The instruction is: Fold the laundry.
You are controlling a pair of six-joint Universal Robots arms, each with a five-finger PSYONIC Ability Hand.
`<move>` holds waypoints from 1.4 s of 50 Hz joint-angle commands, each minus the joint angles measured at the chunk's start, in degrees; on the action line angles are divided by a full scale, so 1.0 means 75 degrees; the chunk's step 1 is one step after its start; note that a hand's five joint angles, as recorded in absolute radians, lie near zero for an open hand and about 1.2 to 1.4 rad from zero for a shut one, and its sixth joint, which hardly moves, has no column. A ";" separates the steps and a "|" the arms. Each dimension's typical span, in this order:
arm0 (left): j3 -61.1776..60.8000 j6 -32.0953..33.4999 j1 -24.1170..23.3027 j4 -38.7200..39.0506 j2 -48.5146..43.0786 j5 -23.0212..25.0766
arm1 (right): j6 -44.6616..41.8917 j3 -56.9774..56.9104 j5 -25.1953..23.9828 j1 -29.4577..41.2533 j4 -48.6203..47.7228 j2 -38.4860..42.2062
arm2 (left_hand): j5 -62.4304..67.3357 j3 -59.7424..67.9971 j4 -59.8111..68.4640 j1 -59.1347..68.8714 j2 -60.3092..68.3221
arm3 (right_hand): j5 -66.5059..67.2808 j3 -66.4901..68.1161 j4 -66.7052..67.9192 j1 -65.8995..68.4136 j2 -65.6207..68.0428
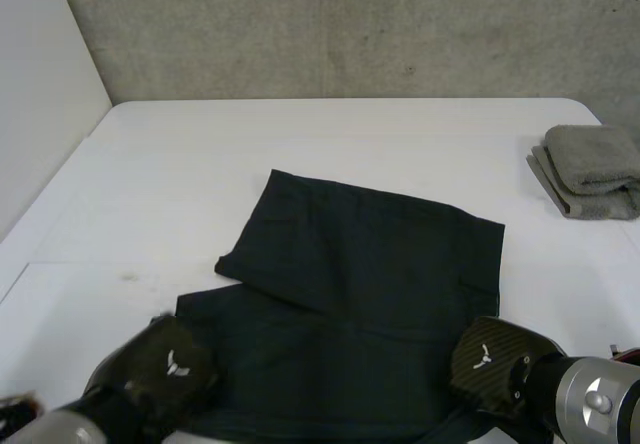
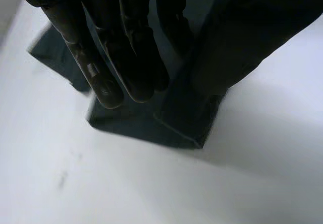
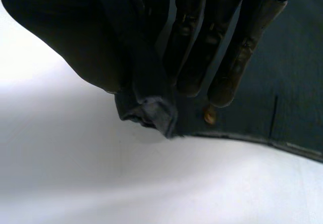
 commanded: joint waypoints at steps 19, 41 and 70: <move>0.6224 0.0099 0.0235 0.6181 -0.6972 -0.0251 | 0.1664 -0.2629 0.2123 -0.0073 -0.5011 0.3471 | 0.1666 0.1543 0.1487 0.1937 0.1518 | 0.1712 0.1604 0.1589 0.3132 0.1670; 0.8804 0.0053 0.0411 0.7283 -0.9540 0.0148 | 0.1488 -0.5057 0.3458 -0.0049 -0.6828 0.5934 | -0.7551 -0.7674 -0.7730 -0.7280 -0.7699 | -0.7621 -0.7729 -0.7744 -0.6202 -0.7664; 0.2617 -0.2783 0.0564 0.7565 -0.4138 -0.0216 | 0.5472 -0.0814 0.0787 -0.0975 -0.4928 0.2065 | -0.7667 -0.7790 -0.7846 -0.7397 -0.7815 | -0.6690 -0.6799 -0.6813 -0.5271 -0.6733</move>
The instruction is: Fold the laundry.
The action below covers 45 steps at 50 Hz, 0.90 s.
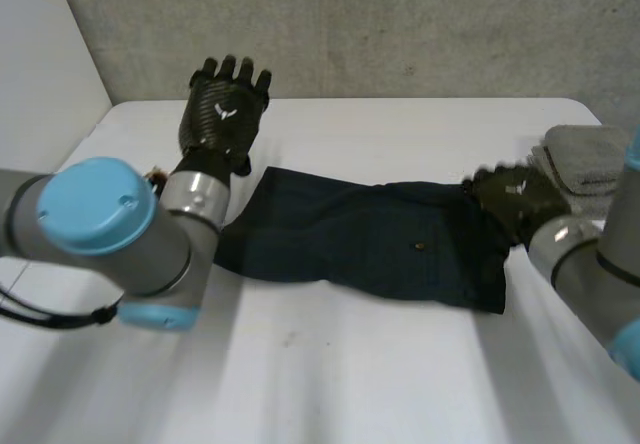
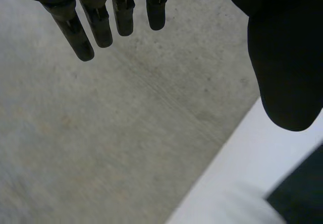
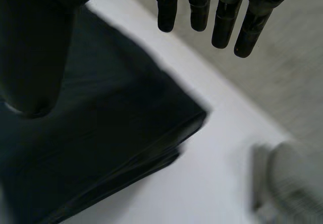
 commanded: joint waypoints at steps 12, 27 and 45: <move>-0.1376 -0.1063 0.0026 -0.0452 0.0406 -0.0013 | 0.0378 0.0952 -0.0415 -0.0471 -0.1500 0.1340 | -0.0387 -0.0274 -0.0224 -0.0124 -0.0224 | 0.8039 0.8215 0.8104 0.8332 0.8190; -0.1611 -0.1051 0.0026 -0.0569 0.0746 -0.0013 | -0.3346 0.1234 -0.0473 -0.2475 -0.1091 -0.0265 | -0.0387 -0.0274 -0.0224 -0.0124 -0.0224 | 0.8788 0.8964 0.8853 0.9081 0.8939; -0.0861 -0.1239 -0.0091 -0.0815 0.0816 -0.0072 | -0.4754 -0.0407 -0.2683 0.2386 -0.1091 0.1187 | -0.0387 -0.0274 -0.0224 -0.0124 -0.0224 | 0.8788 0.8964 0.8853 0.9081 0.8939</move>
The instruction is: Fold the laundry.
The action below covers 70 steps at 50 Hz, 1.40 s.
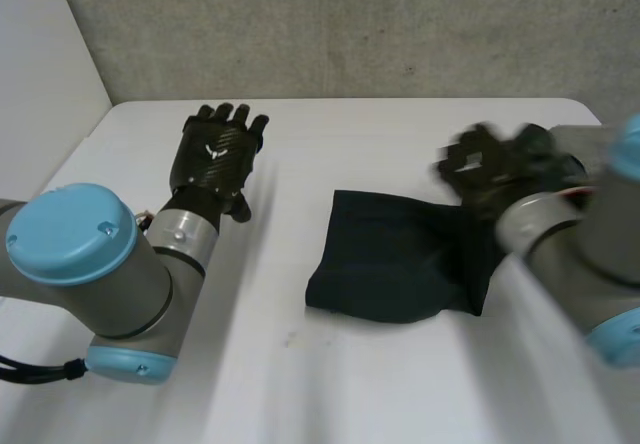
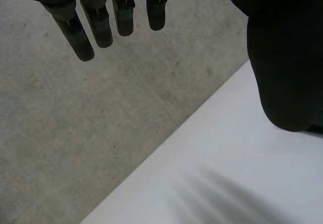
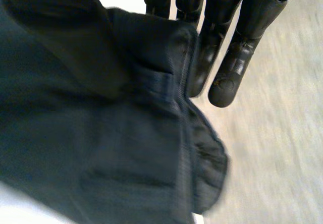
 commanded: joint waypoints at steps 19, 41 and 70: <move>0.3298 -0.1617 -0.0848 -0.2069 -0.1330 0.0734 | 0.7271 -0.0258 -0.1929 -0.0069 0.0109 -0.0854 | -0.0336 -0.0223 -0.0173 -0.0073 -0.0173 | -0.7380 -0.7654 -0.7744 -0.5792 -0.7621; 0.4072 -0.1993 -0.1130 -0.4366 -0.3265 0.0454 | 0.5610 -0.2520 -0.0559 -0.0305 0.2418 0.3001 | 0.0001 0.0114 0.0163 0.0263 0.0164 | -0.7380 -0.7654 -0.7744 -0.5792 -0.7621; 0.4623 -0.2131 -0.0499 -0.5079 -0.0629 0.2725 | 0.4895 0.2354 -0.0475 -0.0118 -0.0874 -0.0971 | -0.0224 -0.0111 -0.0061 0.0039 -0.0061 | -0.7380 -0.7654 -0.7744 -0.5792 -0.7621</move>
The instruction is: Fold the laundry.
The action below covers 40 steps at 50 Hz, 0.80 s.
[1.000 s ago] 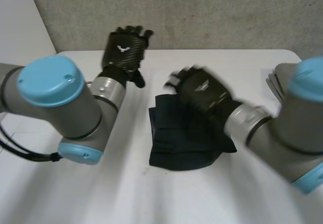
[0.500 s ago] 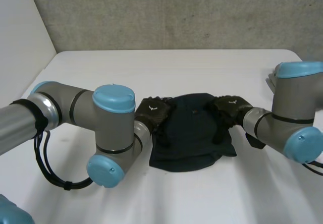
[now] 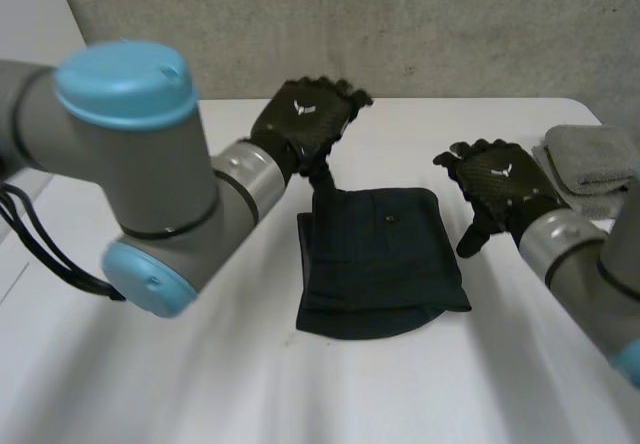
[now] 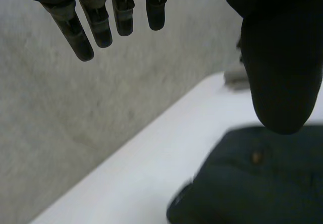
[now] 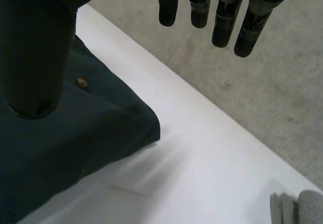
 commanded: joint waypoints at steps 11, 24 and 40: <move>-0.0067 -0.1355 0.0807 -0.0950 0.0801 0.2215 | -0.0481 0.1974 -0.0432 0.1250 -0.1847 0.0725 | -0.0179 -0.0065 -0.0017 0.0082 -0.0010 | -0.0521 -0.0295 -0.0445 0.0194 -0.0166; -0.0618 -0.1332 0.0818 -0.0891 0.1048 0.2191 | -0.1032 0.1142 0.0153 0.1286 -0.2610 0.1910 | -0.0223 -0.0110 -0.0061 0.0037 -0.0055 | 0.4347 0.4573 0.4422 0.5061 0.4701; -0.0771 -0.1355 0.0830 -0.0891 0.1083 0.2121 | -0.1149 -0.0463 0.0635 0.0045 -0.2307 0.2332 | -0.0223 -0.0110 -0.0061 0.0037 -0.0055 | 0.8813 0.9039 0.8888 0.9527 0.9167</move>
